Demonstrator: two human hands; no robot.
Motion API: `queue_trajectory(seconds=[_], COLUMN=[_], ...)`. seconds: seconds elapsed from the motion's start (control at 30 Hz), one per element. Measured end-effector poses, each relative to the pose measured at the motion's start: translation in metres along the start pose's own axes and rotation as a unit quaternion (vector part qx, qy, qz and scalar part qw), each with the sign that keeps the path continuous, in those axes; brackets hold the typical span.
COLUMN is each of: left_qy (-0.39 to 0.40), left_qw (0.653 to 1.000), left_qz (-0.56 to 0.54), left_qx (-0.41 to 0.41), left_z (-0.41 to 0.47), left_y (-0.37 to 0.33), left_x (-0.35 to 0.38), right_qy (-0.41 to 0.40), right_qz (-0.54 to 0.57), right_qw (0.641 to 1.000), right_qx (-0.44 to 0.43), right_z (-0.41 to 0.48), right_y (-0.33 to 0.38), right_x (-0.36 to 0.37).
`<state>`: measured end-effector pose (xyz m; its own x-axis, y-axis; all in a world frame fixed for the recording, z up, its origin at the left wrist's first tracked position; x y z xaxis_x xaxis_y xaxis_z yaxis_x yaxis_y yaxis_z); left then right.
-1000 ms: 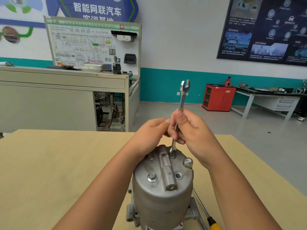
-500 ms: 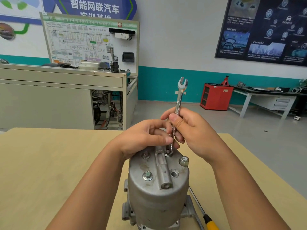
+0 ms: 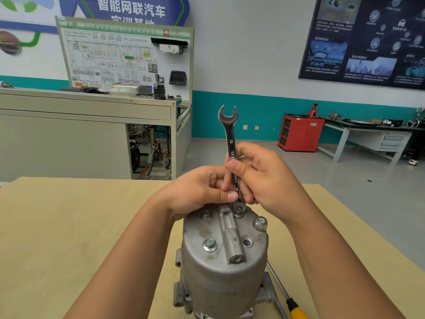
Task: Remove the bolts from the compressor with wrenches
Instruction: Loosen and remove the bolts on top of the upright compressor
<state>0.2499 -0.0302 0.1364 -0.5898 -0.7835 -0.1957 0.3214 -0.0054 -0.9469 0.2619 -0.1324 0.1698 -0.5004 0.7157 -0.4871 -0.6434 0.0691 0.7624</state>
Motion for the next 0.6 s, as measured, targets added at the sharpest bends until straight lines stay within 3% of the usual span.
queue_trajectory(seconds=[0.23, 0.47, 0.6], left_qy=[0.044, -0.068, -0.095], left_qw=[0.999, 0.988, 0.986], left_qz=[0.012, 0.128, 0.130], left_qx=[-0.018, -0.055, -0.042], left_z=[0.000, 0.005, 0.003], left_y=[-0.002, 0.002, 0.002], left_x=[0.004, -0.001, -0.002], right_qy=[0.021, -0.014, -0.079], right_qz=[0.030, 0.157, 0.058], right_qw=[0.999, 0.984, 0.994], right_qx=[-0.018, -0.078, -0.048], right_z=[-0.013, -0.032, -0.034], right_y=[0.000, -0.014, -0.016], right_x=[0.002, -0.001, -0.005])
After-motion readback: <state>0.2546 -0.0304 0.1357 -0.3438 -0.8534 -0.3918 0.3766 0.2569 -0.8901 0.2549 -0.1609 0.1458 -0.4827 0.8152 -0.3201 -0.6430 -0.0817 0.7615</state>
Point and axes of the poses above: each hand's wrist, its own z-axis towards the middle knuckle, its own x-axis out of the palm, y = z × x, the point moved 5 cm from there along z, towards the middle knuckle, and after that the axes turned 11 degrees about y, right-handed, at the moved point
